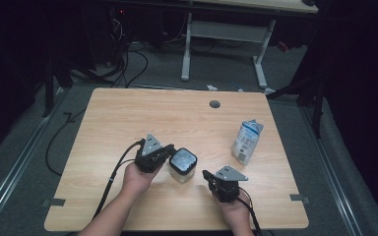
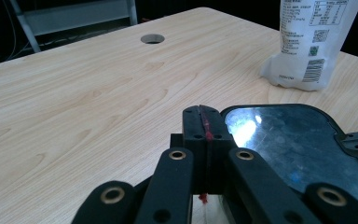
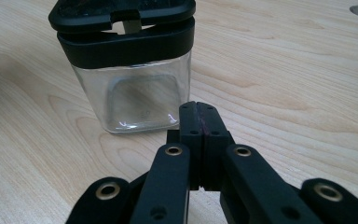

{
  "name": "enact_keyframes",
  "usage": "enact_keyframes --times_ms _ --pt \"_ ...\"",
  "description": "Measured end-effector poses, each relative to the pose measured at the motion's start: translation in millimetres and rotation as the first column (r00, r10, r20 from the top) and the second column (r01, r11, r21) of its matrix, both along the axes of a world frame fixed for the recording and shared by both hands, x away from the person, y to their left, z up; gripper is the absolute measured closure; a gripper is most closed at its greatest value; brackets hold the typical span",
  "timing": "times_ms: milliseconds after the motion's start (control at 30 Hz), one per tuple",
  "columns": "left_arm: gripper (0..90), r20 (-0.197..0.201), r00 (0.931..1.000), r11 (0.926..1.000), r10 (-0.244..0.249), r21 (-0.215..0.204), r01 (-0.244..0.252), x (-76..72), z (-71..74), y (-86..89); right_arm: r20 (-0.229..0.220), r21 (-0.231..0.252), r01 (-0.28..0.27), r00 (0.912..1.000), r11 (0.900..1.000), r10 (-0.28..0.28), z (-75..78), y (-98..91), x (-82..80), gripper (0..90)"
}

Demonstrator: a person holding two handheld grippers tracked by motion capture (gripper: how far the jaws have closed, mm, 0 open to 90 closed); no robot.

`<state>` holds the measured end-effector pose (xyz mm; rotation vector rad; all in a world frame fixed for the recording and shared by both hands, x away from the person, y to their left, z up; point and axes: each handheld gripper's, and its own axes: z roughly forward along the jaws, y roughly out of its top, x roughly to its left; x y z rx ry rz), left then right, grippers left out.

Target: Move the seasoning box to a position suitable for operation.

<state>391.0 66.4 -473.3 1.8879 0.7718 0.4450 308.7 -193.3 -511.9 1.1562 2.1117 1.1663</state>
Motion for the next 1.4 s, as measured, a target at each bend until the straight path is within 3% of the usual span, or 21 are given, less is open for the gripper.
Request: enact_keyframes --times_ms 267,467,1067,1400 --pt "90.0 0.001 1.0 1.0 0.001 -0.002 -0.001 0.8 -0.4 0.2 0.026 0.001 -0.012 0.9996 0.9999 0.012 5.3 1.8 -0.5 90.0" --pt "90.0 0.0 1.0 1.0 0.0 -0.004 0.0 1.0 -0.6 0.3 0.078 0.01 -0.032 0.9965 0.9994 0.031 20.1 9.6 -1.2 90.0" --pt "90.0 -0.001 1.0 1.0 0.004 0.002 -0.004 2.1 -1.3 0.8 0.117 -0.004 -0.041 0.9923 0.9992 0.041 33.8 18.9 8.9 90.0" --pt "90.0 -0.007 1.0 1.0 0.004 -0.006 -0.004 2.7 -1.8 1.8 0.106 0.02 -0.044 0.9935 0.9988 0.042 36.6 21.0 15.0 90.0"
